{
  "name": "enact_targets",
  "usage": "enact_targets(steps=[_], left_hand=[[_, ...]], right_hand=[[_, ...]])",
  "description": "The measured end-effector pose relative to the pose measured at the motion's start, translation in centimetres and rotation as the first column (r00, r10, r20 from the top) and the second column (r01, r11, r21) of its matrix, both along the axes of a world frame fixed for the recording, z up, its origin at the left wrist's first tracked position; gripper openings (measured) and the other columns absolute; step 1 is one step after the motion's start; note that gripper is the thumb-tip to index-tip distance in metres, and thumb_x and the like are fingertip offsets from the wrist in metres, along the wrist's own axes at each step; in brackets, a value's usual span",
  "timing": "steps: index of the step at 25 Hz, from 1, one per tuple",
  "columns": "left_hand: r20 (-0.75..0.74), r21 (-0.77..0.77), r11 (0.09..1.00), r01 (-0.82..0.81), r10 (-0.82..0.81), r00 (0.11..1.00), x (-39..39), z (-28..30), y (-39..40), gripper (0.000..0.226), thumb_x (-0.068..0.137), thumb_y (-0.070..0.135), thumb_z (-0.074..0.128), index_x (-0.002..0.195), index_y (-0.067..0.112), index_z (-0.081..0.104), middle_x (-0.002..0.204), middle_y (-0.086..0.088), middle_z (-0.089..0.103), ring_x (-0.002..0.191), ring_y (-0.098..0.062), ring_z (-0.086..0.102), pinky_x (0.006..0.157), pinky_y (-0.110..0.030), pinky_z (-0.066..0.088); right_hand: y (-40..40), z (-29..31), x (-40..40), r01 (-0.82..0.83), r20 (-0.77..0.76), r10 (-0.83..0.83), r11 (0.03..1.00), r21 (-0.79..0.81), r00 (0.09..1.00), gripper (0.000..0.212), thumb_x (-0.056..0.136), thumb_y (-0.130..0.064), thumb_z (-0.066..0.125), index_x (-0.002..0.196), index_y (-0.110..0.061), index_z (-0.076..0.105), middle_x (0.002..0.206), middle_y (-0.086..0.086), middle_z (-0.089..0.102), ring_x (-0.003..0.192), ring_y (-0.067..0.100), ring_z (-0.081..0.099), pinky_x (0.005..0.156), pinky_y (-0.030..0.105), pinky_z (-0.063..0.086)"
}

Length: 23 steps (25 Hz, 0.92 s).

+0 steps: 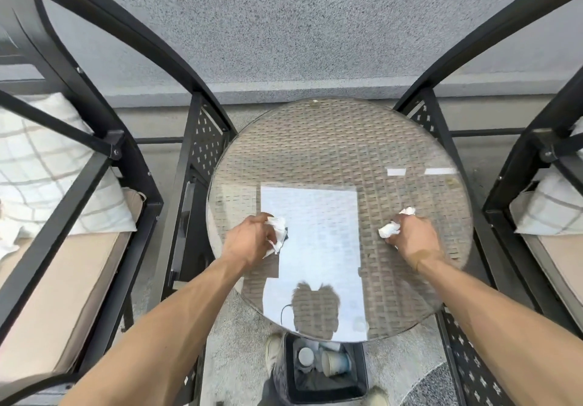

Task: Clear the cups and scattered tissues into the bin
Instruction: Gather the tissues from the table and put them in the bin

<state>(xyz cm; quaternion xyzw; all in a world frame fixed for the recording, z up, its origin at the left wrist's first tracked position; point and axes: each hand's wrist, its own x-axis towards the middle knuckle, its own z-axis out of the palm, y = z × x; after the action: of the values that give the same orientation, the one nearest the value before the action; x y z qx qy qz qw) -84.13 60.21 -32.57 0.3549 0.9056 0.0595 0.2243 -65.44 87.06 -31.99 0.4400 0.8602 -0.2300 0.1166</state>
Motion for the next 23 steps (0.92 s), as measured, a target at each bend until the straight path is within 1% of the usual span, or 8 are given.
enact_targets(steps=[3,6,8,11,14,17,21,23], left_hand=[[-0.03,0.079,0.995,-0.065,0.068,0.997,0.9,-0.5,-0.2,0.006,0.083,0.02,0.072,0.084,0.027,0.072,0.093,0.011,0.053,0.084,-0.018,0.065,0.069,-0.033,0.056],[-0.04,0.107,0.986,-0.131,0.136,0.99,1.6,-0.4,-0.2,0.005,0.083,0.021,0.073,0.085,0.026,0.071,0.092,0.007,0.06,0.079,-0.018,0.065,0.068,-0.036,0.057],[-0.036,0.127,0.975,-0.179,0.185,0.982,2.1,-0.5,-0.3,0.008,0.082,0.021,0.073,0.085,0.027,0.07,0.092,0.005,0.064,0.076,-0.018,0.064,0.066,-0.033,0.055],[-0.005,0.121,0.96,-0.252,0.255,0.967,3.3,-0.3,-0.7,0.013,0.082,0.023,0.071,0.091,0.027,0.063,0.088,-0.003,0.069,0.068,-0.018,0.06,0.059,-0.029,0.047],[0.09,0.146,0.932,-0.331,0.321,0.943,5.5,0.6,-1.0,0.027,0.085,0.021,0.07,0.107,0.025,0.054,0.089,-0.007,0.069,0.071,-0.024,0.064,0.063,-0.034,0.054],[0.205,0.213,0.87,-0.444,0.404,0.891,9.0,1.6,-1.6,0.037,0.085,0.018,0.071,0.12,0.023,0.057,0.102,-0.012,0.067,0.083,-0.026,0.066,0.076,-0.036,0.056],[0.26,0.262,0.815,-0.517,0.456,0.851,15.2,2.8,-3.2,0.034,0.087,0.015,0.069,0.119,0.021,0.062,0.107,-0.01,0.066,0.085,-0.019,0.063,0.076,-0.023,0.05],[0.315,0.279,0.767,-0.578,0.496,0.809,18.3,3.0,-4.3,0.033,0.087,0.011,0.067,0.116,0.027,0.063,0.102,-0.005,0.064,0.069,-0.013,0.062,0.061,-0.022,0.05]], right_hand=[[0.0,-0.5,1.0,0.042,-0.036,-0.041,0.999,0.025,0.999,0.017,0.082,-0.026,0.072,0.098,-0.019,0.071,0.104,0.013,0.065,0.1,0.032,0.057,0.082,0.039,0.049],[-0.2,-0.7,2.0,0.085,-0.103,-0.078,0.994,0.065,0.992,0.013,0.08,-0.026,0.075,0.092,-0.022,0.072,0.115,0.003,0.054,0.111,0.027,0.043,0.092,0.036,0.039],[-0.8,-0.7,2.8,0.059,-0.103,-0.05,0.994,0.09,0.993,0.012,0.081,-0.02,0.074,0.093,-0.021,0.071,0.122,0.0,0.055,0.111,0.023,0.048,0.089,0.032,0.038],[-1.1,-0.2,4.3,0.004,-0.087,0.003,0.997,0.082,0.996,0.014,0.084,-0.019,0.071,0.097,-0.022,0.069,0.1,0.0,0.067,0.079,0.017,0.06,0.065,0.024,0.04],[-1.6,0.0,6.4,0.012,-0.209,-0.015,1.0,-0.014,0.978,0.026,0.083,-0.018,0.072,0.107,-0.024,0.064,0.083,-0.002,0.067,0.056,0.003,0.054,0.047,0.02,0.033],[-2.9,0.1,8.5,-0.033,-0.264,0.009,0.996,-0.088,0.964,0.031,0.085,-0.014,0.069,0.114,-0.023,0.063,0.091,-0.003,0.07,0.054,-0.001,0.054,0.045,0.013,0.035],[-6.3,0.8,11.4,-0.142,-0.306,0.08,0.973,-0.185,0.949,0.036,0.087,-0.012,0.065,0.121,-0.022,0.062,0.115,0.007,0.068,0.068,0.011,0.06,0.072,0.027,0.054],[-9.3,0.8,13.5,-0.181,-0.371,0.094,0.961,-0.208,0.924,0.037,0.087,-0.01,0.065,0.121,-0.025,0.062,0.115,0.007,0.068,0.05,0.001,0.055,0.054,0.014,0.05]])
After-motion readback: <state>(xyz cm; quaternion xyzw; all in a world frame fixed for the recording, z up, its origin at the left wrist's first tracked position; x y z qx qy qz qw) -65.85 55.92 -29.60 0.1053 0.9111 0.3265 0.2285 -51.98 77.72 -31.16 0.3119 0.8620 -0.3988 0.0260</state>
